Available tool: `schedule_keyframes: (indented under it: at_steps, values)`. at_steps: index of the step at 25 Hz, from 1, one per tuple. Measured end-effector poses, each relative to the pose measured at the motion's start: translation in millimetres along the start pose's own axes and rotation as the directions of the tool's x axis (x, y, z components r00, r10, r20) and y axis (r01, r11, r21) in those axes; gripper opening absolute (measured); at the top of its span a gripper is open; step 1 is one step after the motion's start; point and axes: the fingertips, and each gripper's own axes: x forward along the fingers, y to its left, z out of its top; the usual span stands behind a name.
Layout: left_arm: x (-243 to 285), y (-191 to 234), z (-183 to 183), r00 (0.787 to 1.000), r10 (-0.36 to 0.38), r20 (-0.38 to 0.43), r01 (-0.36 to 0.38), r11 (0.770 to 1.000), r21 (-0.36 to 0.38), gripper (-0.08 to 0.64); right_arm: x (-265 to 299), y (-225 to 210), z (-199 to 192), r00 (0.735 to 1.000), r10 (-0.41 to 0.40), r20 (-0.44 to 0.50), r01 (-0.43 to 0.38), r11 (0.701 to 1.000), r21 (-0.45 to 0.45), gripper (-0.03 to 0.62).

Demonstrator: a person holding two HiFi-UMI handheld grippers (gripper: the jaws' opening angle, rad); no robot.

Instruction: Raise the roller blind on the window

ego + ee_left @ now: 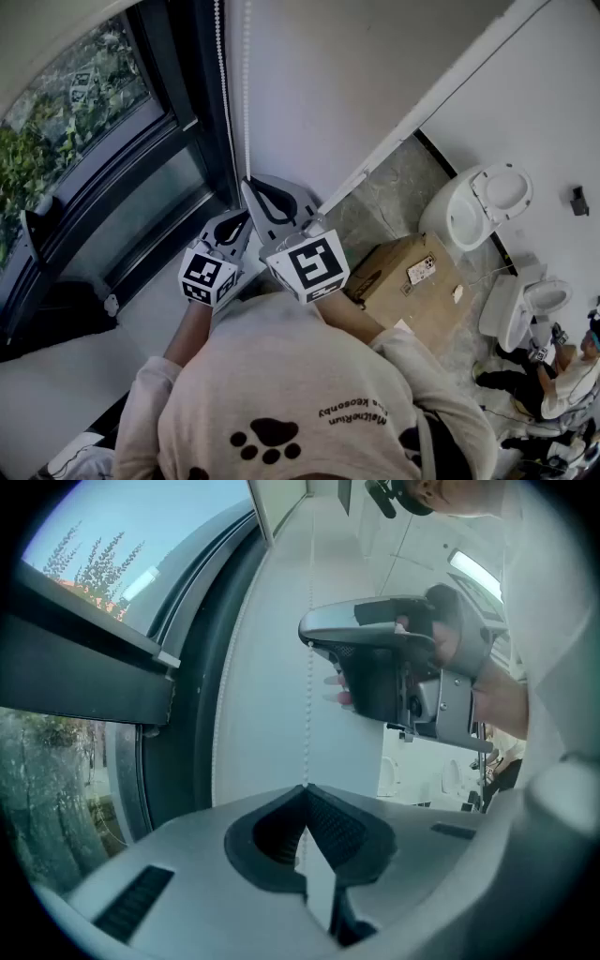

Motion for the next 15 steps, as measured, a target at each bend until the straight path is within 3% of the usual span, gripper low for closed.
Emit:
schedule_keyframes:
  at_steps: [15]
  values:
    - [4, 1, -15, 1.0, 0.005, -0.016, -0.006, 0.999, -0.04, 0.009, 2, -3, -16, 1.0, -0.007, -0.01, 0.007, 1.0, 0.005, 0.009]
